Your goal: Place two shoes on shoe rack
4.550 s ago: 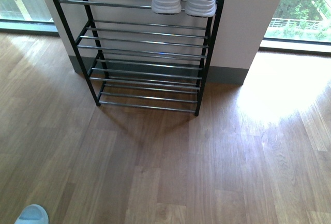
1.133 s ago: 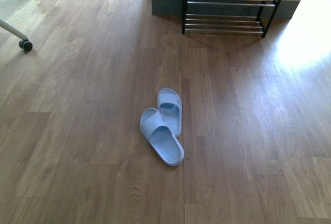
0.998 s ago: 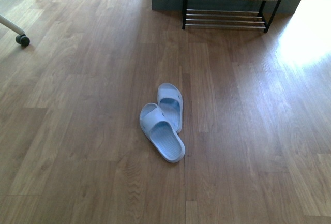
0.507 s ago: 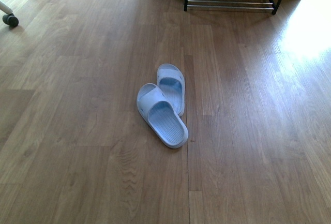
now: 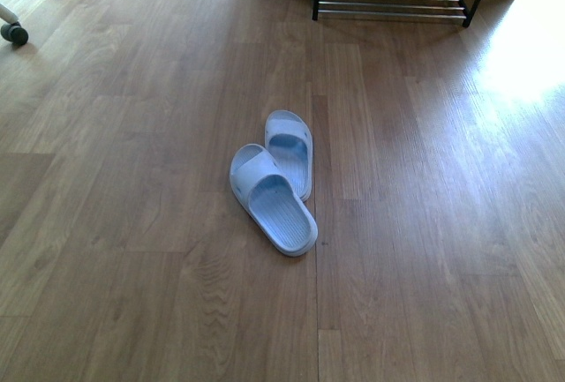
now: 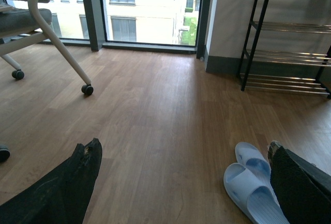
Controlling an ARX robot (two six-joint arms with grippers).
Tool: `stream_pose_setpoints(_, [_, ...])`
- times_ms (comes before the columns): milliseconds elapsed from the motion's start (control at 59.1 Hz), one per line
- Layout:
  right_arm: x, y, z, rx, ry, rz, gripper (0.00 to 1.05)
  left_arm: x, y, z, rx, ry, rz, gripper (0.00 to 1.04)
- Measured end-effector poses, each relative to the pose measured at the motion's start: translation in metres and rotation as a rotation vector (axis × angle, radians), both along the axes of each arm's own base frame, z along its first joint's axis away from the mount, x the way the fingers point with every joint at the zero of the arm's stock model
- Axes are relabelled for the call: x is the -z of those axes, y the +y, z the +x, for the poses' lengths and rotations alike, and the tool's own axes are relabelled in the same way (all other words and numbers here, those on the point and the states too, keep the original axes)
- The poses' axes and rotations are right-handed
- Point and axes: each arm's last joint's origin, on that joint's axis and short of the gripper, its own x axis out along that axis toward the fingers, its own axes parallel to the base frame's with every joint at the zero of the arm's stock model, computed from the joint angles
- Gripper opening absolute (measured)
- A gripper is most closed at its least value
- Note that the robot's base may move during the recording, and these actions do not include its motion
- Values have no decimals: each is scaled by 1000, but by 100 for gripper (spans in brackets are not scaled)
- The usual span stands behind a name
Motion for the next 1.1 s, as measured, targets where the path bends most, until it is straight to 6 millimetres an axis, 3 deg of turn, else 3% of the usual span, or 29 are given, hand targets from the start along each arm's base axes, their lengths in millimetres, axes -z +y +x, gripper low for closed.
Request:
stream_pose_setpoints(693, [0, 0, 0, 3, 1, 0, 96, 0, 0, 0, -3, 3, -4, 95])
stream_pose_setpoints(761, [0, 0, 0, 4, 2, 0, 96, 0, -2, 2, -173, 253, -109, 95])
stream_pose_setpoints(812, [0, 0, 0, 2, 3, 0, 96, -8, -5, 19, -281, 388, -223, 95])
stream_pose_setpoints(947, [0, 0, 0, 1, 2, 0, 96, -19, -21, 78, -280, 443, -346, 95])
stream_pose_setpoints(1032, [0, 0, 0, 1, 1, 0, 96, 12, -42, 133, -270, 637, -295, 95])
stream_pose_setpoints(1099, [0, 0, 0, 1, 2, 0, 96, 61, -53, 163, -289, 827, -196, 95])
